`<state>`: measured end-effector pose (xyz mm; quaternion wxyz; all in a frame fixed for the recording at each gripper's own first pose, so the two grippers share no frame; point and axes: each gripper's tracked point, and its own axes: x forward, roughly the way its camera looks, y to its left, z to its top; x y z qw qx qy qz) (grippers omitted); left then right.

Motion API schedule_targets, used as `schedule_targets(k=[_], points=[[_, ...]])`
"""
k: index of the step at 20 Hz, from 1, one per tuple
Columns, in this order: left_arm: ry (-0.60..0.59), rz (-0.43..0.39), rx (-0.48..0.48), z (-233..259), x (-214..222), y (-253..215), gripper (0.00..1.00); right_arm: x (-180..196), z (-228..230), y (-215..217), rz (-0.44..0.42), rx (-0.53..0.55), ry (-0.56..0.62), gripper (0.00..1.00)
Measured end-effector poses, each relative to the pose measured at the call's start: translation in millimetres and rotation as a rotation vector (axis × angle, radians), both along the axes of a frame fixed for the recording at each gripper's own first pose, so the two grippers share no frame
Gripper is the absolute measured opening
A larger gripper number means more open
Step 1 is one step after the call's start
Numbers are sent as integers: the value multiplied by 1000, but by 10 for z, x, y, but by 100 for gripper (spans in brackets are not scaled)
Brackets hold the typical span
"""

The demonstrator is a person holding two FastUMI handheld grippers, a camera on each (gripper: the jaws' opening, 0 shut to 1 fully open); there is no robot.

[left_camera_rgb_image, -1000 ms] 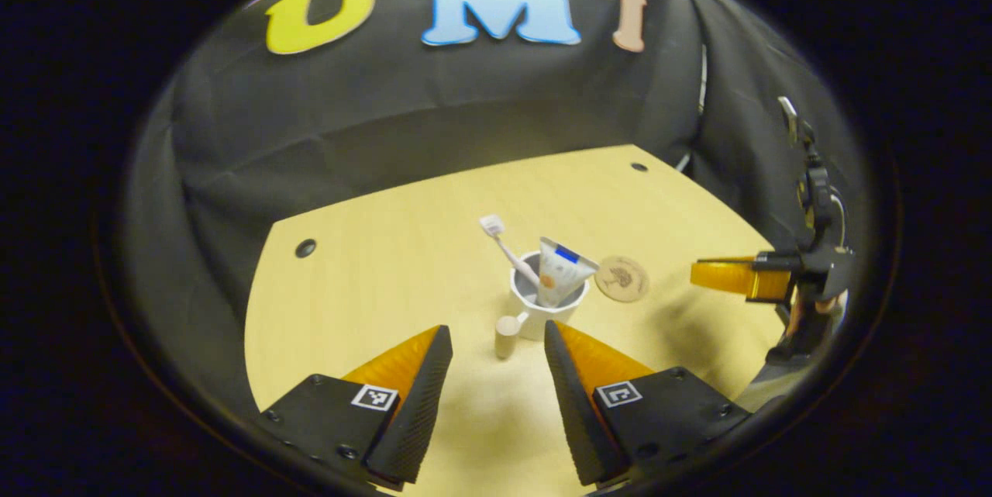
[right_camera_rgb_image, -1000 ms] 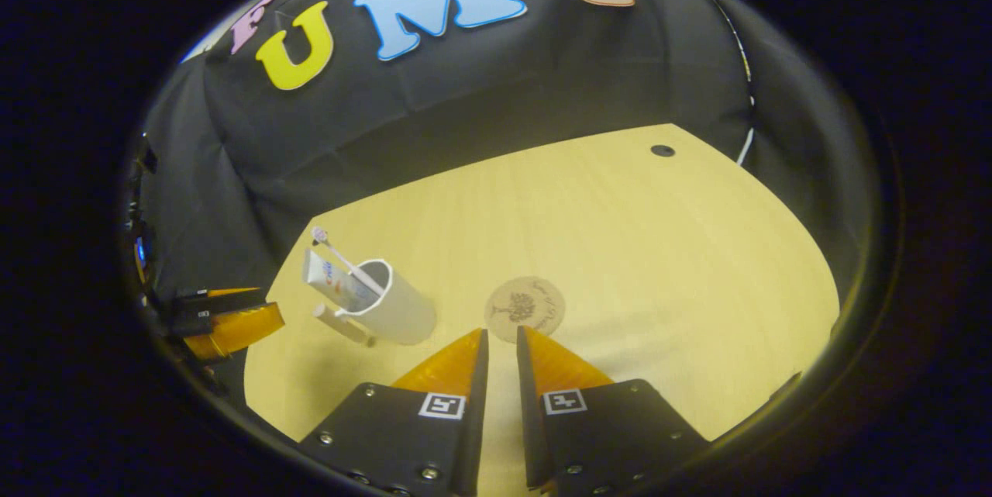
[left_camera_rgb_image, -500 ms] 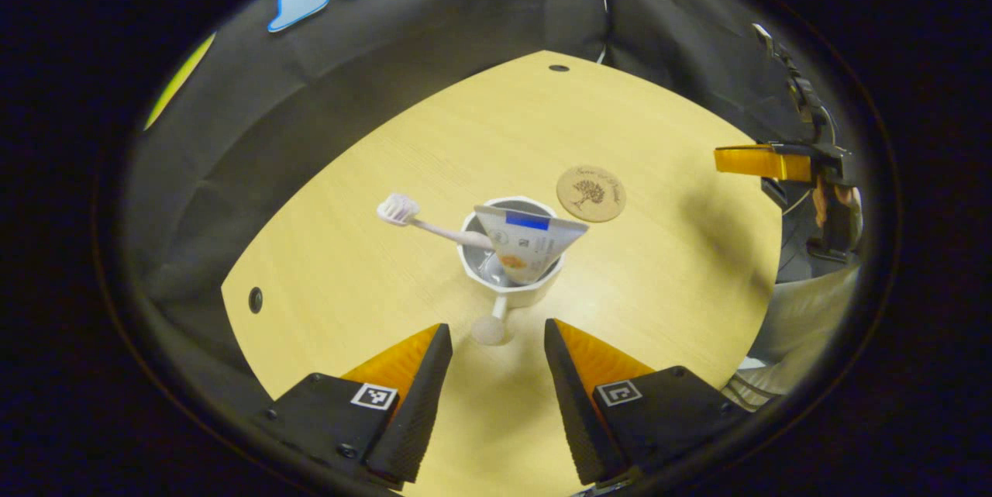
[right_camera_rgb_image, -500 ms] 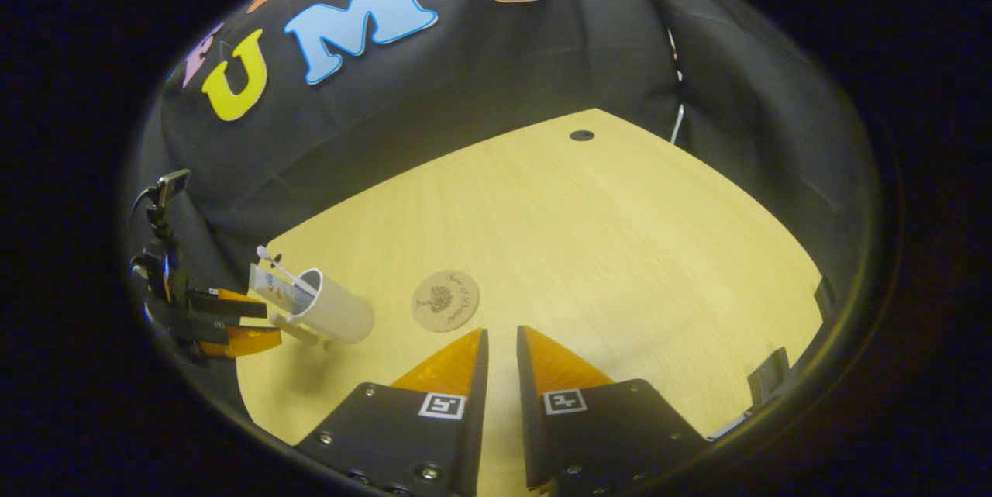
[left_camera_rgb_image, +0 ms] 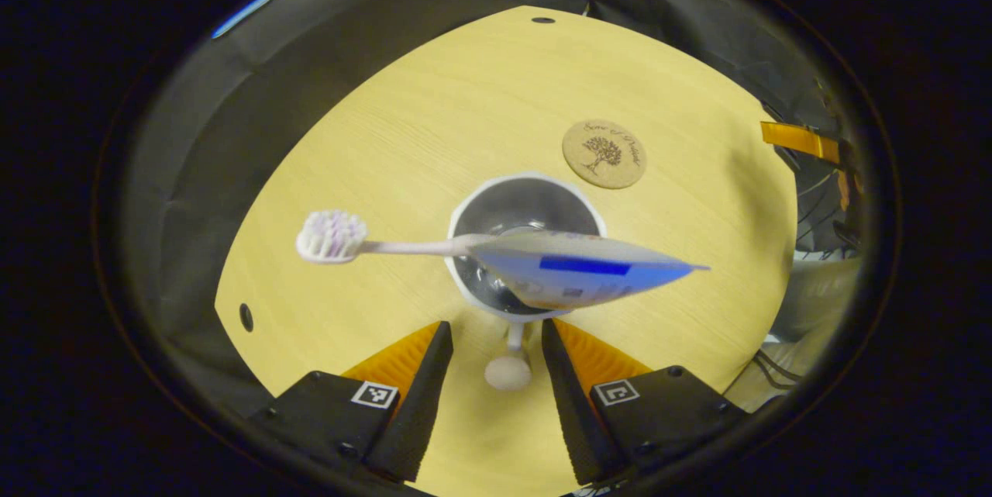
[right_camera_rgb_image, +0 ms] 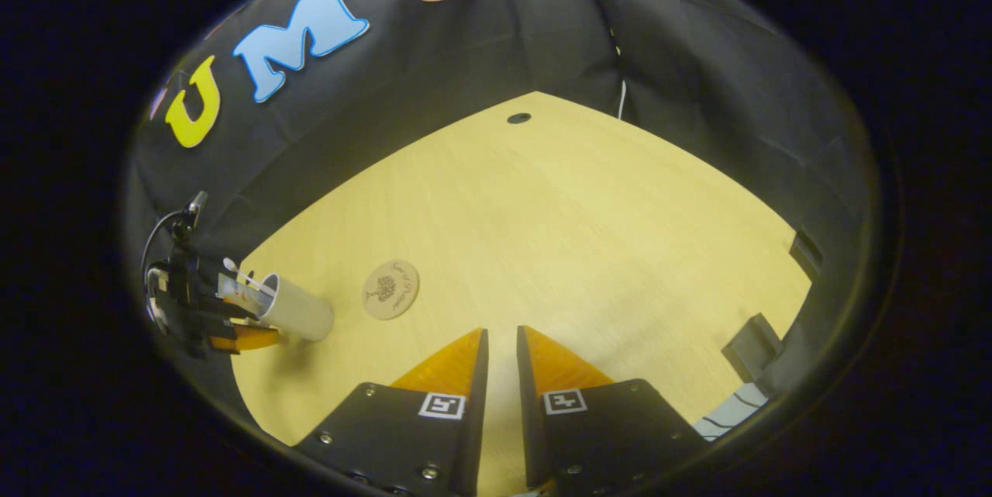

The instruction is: Put the toothbrush and toothpaste on the desktop into the cup, then pick up the cup and place it on the coaster on the desktop.

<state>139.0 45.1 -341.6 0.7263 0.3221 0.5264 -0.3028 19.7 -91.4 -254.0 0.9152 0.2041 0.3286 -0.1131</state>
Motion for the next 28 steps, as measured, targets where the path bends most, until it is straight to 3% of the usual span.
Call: schedule_targets(k=[2,6,9,20,28], points=[[26,-6,1,-59,-11,-40,77,-21,-27,-50,-11,5,11,22],[46,7,-23,-120,-42,-142,66,-121,-92,-84,-9,9,29,22],[35,55,-52,-157,-52,-196,36,-210,-141,-82,6,8,45,22],[-3,95,-106,-74,-31,-307,32,-418,-116,-269,-38,32,35,22],[-34,53,-139,42,71,-915,32,-456,-94,-274,-37,38,29,22]])
